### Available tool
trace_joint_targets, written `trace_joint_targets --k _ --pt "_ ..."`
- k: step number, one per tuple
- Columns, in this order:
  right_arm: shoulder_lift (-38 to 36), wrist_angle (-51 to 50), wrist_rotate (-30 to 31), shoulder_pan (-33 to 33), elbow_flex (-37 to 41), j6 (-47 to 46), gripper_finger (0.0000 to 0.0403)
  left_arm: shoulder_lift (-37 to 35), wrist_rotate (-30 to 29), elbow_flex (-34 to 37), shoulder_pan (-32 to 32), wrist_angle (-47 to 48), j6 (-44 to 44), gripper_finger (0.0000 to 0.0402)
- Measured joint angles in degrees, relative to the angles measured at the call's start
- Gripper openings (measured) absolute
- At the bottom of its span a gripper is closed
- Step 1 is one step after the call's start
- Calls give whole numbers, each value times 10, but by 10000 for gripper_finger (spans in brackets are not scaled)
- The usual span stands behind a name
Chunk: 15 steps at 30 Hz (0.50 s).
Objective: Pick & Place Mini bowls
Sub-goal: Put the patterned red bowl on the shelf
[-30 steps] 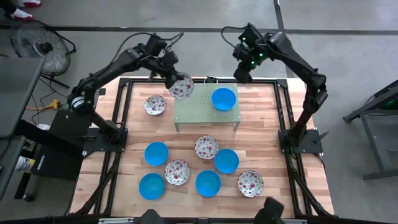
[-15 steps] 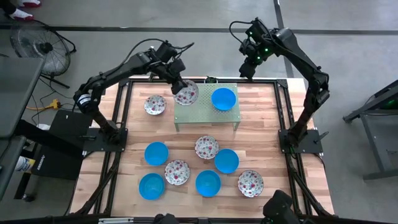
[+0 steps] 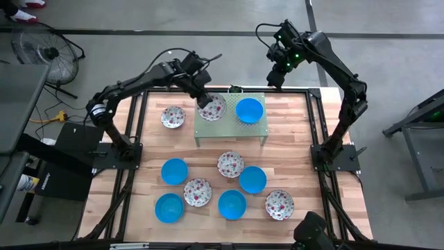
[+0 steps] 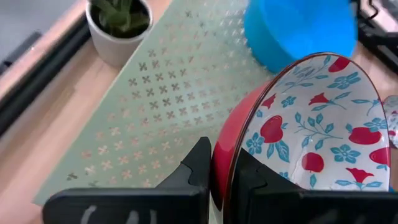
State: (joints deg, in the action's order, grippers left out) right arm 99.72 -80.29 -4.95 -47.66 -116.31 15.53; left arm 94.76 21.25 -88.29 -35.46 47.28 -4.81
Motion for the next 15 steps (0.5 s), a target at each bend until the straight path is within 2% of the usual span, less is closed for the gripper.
trace_joint_targets --k 8,15 --pt "0 5 0 0 0 4 0 1 -18 0 -1 44 -12 14" --pt "0 13 0 0 0 13 0 1 -23 0 -1 39 -27 14"
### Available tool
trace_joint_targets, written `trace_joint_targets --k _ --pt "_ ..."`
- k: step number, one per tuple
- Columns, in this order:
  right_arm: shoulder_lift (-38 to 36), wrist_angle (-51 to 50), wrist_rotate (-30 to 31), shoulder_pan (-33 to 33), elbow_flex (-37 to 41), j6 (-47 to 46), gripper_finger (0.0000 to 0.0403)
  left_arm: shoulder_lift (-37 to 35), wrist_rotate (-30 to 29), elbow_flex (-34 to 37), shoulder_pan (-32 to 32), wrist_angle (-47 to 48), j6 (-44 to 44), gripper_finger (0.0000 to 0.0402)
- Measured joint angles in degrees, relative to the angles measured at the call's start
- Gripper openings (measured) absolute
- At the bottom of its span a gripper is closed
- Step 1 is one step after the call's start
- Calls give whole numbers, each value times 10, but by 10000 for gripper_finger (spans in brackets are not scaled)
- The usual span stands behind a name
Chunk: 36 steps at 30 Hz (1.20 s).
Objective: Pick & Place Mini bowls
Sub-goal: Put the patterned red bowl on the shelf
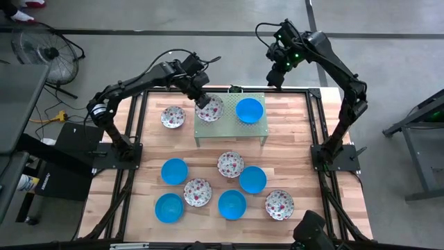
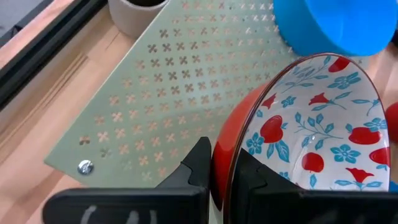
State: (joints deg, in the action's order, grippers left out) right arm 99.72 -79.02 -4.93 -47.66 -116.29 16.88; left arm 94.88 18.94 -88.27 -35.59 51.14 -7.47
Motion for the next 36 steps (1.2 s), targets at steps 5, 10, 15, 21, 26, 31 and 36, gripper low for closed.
trace_joint_targets --k 5,10,15,21,26,31,36 --pt "0 0 0 0 0 2 0 14 2 1 4 8 -9 14" --pt "0 0 0 0 0 11 0 25 1 0 7 -1 -19 14" --pt "0 0 0 0 0 14 0 38 13 0 8 -6 -23 14" --pt "0 0 0 0 0 16 0 47 14 0 11 -17 -31 14" --pt "0 1 0 0 0 17 0 47 14 0 11 -17 -33 31" --pt "0 4 0 0 0 17 0 47 15 0 11 -17 -32 53" --pt "0 4 0 0 0 17 0 47 11 0 11 -28 -32 56"
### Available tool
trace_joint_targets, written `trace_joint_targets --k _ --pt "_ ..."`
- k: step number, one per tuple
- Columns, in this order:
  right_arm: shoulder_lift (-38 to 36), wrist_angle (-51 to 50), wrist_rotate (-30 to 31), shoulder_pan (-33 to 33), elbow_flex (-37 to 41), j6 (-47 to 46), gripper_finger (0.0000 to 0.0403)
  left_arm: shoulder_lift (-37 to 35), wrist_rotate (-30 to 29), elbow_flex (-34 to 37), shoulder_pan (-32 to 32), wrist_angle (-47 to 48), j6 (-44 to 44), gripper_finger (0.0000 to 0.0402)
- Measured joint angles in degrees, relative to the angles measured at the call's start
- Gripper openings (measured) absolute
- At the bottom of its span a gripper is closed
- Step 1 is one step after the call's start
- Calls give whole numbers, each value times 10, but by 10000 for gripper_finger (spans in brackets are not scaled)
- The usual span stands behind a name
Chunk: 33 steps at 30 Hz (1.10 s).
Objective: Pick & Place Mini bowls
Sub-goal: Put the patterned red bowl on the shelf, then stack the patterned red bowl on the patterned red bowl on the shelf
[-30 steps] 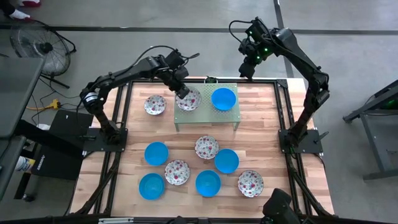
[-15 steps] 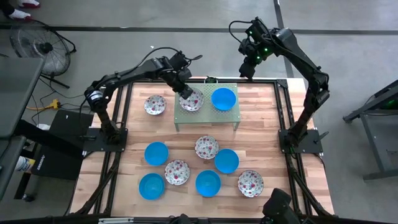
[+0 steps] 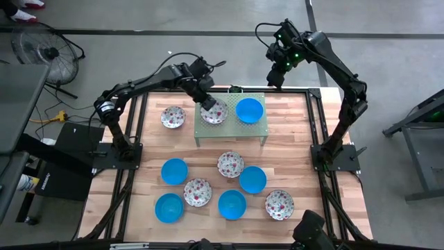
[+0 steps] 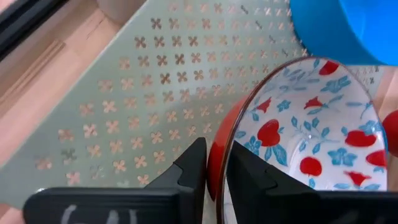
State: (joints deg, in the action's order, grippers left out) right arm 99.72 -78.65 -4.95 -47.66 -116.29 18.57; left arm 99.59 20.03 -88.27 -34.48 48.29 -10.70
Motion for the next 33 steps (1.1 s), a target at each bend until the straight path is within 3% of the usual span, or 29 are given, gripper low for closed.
trace_joint_targets --k 7,19,33 --pt "0 0 0 0 0 0 0 0 -1 0 0 -15 7 67" --pt "0 -4 0 0 0 -4 0 0 -12 0 0 -16 27 129" --pt "0 -4 0 0 0 -7 0 -1 -11 0 0 -15 49 134"
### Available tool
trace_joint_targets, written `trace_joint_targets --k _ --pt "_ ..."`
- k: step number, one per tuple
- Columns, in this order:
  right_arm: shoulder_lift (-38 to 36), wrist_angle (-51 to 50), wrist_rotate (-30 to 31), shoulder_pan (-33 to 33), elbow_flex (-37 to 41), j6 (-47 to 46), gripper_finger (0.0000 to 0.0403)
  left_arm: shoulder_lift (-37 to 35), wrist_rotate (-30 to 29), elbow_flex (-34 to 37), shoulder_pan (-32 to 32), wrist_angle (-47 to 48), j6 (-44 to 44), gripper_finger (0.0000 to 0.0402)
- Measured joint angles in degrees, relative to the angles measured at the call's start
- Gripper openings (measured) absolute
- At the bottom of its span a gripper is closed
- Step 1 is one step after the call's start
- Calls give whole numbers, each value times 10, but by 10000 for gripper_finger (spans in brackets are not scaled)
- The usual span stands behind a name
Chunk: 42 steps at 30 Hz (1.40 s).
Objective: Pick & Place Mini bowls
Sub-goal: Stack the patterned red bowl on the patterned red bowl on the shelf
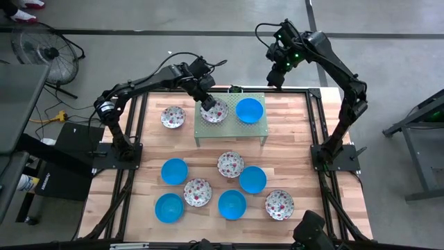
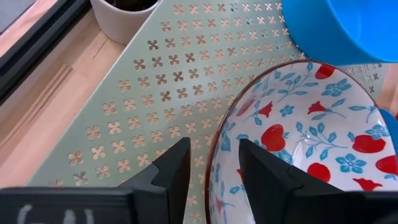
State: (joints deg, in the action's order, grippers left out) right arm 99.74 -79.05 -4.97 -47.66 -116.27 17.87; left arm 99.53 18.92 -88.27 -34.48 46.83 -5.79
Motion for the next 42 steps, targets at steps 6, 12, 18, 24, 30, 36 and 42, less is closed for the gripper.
trace_joint_targets --k 6,12,18,24,30,36,42 --pt "0 0 0 0 0 0 0 0 0 0 0 0 6 134" --pt "0 0 0 0 0 0 0 0 3 0 0 -6 9 134" --pt "0 0 0 0 0 0 0 0 19 0 0 -11 10 134" --pt "0 0 0 0 0 0 0 0 22 0 0 -31 10 134" --pt "0 0 0 0 0 0 0 0 12 0 0 -35 13 134" --pt "0 0 0 0 0 -9 0 0 11 0 0 -39 19 134" --pt "0 0 0 0 0 -9 0 0 10 0 0 -39 29 167"
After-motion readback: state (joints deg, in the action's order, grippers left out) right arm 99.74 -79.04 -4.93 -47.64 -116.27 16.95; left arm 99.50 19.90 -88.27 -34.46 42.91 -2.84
